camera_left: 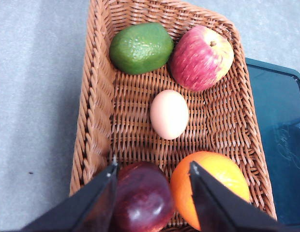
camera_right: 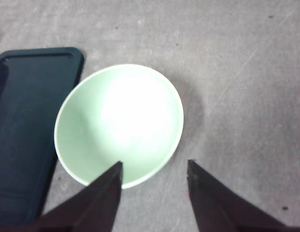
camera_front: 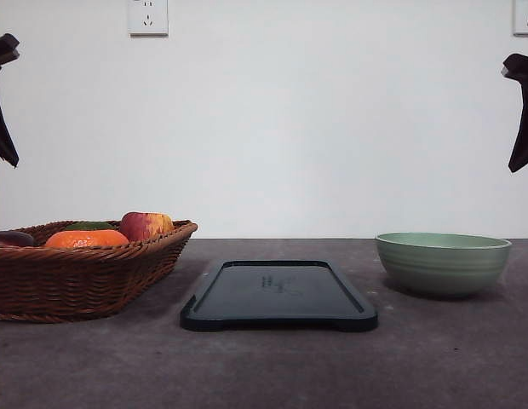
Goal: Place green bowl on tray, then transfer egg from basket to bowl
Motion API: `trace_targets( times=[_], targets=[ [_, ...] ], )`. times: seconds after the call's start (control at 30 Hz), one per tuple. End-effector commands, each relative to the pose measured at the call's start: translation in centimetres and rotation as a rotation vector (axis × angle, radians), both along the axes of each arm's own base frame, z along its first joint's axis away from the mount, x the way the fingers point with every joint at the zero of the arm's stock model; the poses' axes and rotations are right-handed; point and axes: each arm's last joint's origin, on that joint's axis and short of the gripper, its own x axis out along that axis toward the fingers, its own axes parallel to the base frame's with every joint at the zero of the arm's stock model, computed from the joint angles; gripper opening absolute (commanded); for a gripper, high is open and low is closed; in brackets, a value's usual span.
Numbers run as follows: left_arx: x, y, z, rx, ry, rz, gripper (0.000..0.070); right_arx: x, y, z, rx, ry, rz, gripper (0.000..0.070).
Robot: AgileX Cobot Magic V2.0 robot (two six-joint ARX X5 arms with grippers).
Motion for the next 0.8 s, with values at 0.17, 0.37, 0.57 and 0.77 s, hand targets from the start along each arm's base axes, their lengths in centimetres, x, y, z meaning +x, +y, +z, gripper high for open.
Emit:
trace_targets(
  times=[0.17,0.37,0.57,0.77],
  targets=[
    [0.3,-0.1,0.7,0.004,-0.031,-0.015,0.0309,1.1,0.0,1.7,0.02,0.066,-0.019,0.0284],
    [0.3,-0.1,0.7,0.004,-0.031,-0.015,0.0309,3.7,0.0,3.0,-0.025,0.22,0.013,0.0284],
    [0.3,-0.1,0.7,0.004,-0.031,-0.015,0.0309,7.5,0.0,2.8,-0.08,0.374,0.076,0.0284],
    [0.3,-0.1,0.7,0.004,-0.031,-0.015,0.0309,10.8,0.1,1.3,-0.098,0.427,0.091,0.0284]
  ],
)
